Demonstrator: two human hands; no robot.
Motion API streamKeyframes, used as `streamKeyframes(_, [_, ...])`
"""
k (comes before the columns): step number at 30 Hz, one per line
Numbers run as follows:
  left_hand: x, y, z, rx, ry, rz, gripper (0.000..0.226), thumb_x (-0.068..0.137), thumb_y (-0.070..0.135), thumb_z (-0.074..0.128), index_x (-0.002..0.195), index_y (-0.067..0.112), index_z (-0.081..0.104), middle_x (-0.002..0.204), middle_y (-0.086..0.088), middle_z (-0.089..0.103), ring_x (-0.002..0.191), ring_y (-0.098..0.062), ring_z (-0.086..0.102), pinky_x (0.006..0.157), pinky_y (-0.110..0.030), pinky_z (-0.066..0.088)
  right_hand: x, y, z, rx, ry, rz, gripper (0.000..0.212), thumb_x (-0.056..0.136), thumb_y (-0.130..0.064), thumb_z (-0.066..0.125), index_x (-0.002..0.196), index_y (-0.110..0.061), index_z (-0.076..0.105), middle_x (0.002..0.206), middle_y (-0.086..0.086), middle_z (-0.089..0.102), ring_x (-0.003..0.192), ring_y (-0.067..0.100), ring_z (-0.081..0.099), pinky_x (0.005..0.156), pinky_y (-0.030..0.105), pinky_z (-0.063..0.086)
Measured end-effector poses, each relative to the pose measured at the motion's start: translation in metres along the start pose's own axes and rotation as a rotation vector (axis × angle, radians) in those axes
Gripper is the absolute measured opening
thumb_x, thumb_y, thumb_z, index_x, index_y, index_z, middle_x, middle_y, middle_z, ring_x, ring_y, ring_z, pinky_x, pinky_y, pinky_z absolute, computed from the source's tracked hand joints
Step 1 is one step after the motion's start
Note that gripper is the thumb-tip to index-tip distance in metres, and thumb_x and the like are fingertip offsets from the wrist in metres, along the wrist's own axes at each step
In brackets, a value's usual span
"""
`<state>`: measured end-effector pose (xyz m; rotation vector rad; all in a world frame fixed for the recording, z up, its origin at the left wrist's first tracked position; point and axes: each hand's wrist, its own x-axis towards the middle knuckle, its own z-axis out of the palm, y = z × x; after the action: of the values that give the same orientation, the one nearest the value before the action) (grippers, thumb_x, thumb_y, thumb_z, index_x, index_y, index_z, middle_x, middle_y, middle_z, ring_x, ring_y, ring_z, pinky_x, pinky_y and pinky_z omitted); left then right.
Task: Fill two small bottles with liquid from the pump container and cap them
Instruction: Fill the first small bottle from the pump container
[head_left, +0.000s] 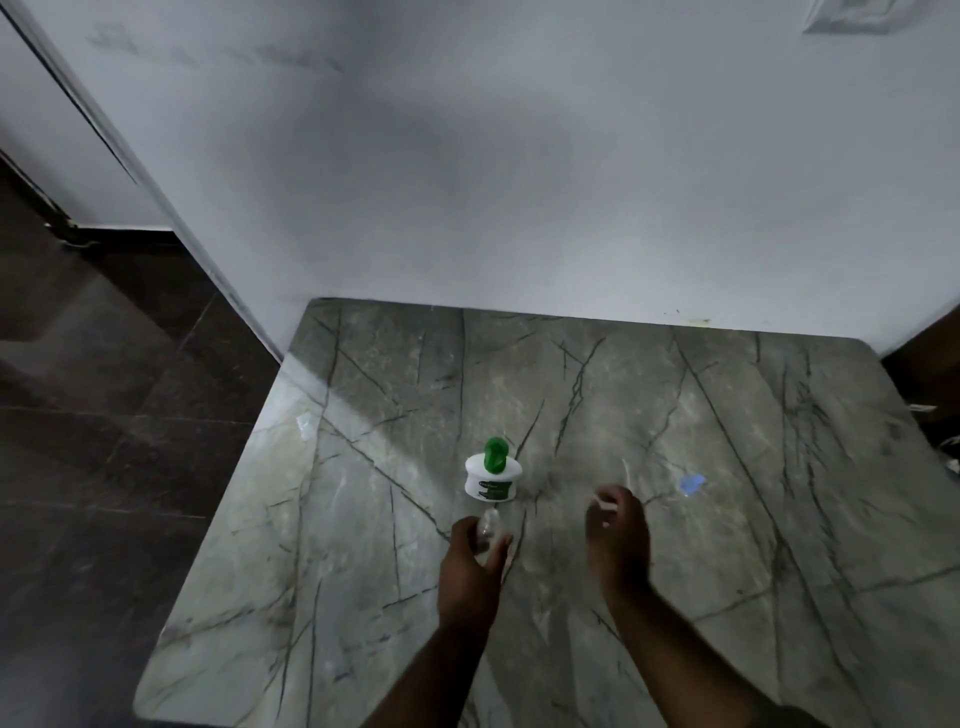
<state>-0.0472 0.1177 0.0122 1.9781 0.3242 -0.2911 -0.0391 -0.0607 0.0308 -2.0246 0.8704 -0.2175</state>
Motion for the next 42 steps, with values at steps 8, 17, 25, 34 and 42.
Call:
streamKeyframes(8, [0.006,0.034,-0.022,-0.104,0.08,0.08,0.031,0.09,0.044,0.066,0.12,0.036,0.06,0.105,0.016,0.07,0.096,0.003,0.065,0.078,-0.016,0.05,0.018,-0.107,0.032,0.099,-0.459,-0.144,0.045,0.088,-0.034,0.07,0.131,-0.023,0.062,0.119,-0.005,0.067,0.106,0.016,0.065,0.093,0.04,0.057])
streamKeyframes(17, [0.006,0.051,-0.025,-0.14,0.092,0.171,0.015,0.091,0.038,0.067,0.102,0.047,0.063,0.097,0.033,0.068,0.087,0.011,0.065,0.068,-0.003,0.048,0.026,-0.112,0.037,0.137,-0.575,-0.097,0.024,0.084,-0.014,0.076,0.108,-0.016,0.073,0.1,0.0,0.073,0.084,0.017,0.071,0.064,0.029,0.063])
streamKeyframes(25, [0.014,0.057,-0.025,-0.141,0.052,0.195,0.019,0.091,0.035,0.068,0.1,0.05,0.062,0.095,0.035,0.069,0.087,0.011,0.067,0.069,0.0,0.047,0.031,-0.115,0.036,0.038,-0.601,-0.136,0.02,0.084,-0.018,0.076,0.104,-0.018,0.074,0.097,-0.003,0.072,0.089,0.012,0.067,0.076,0.03,0.059])
streamKeyframes(34, [0.018,0.049,-0.022,-0.141,0.018,0.157,0.015,0.09,0.037,0.068,0.098,0.048,0.063,0.095,0.03,0.071,0.087,0.008,0.069,0.076,-0.016,0.055,0.037,-0.124,0.034,-0.136,-0.643,-0.181,0.019,0.084,-0.021,0.076,0.102,-0.016,0.07,0.086,-0.011,0.064,0.076,0.0,0.057,0.061,0.017,0.04])
streamKeyframes(42, [0.021,0.042,-0.025,-0.122,-0.052,0.114,0.03,0.082,0.029,0.079,0.106,0.041,0.064,0.089,0.019,0.074,0.083,0.005,0.07,0.068,-0.009,0.054,0.036,-0.125,0.033,-0.187,-0.66,-0.213,0.022,0.083,-0.022,0.077,0.103,-0.015,0.07,0.09,-0.008,0.066,0.077,0.003,0.058,0.059,0.014,0.039])
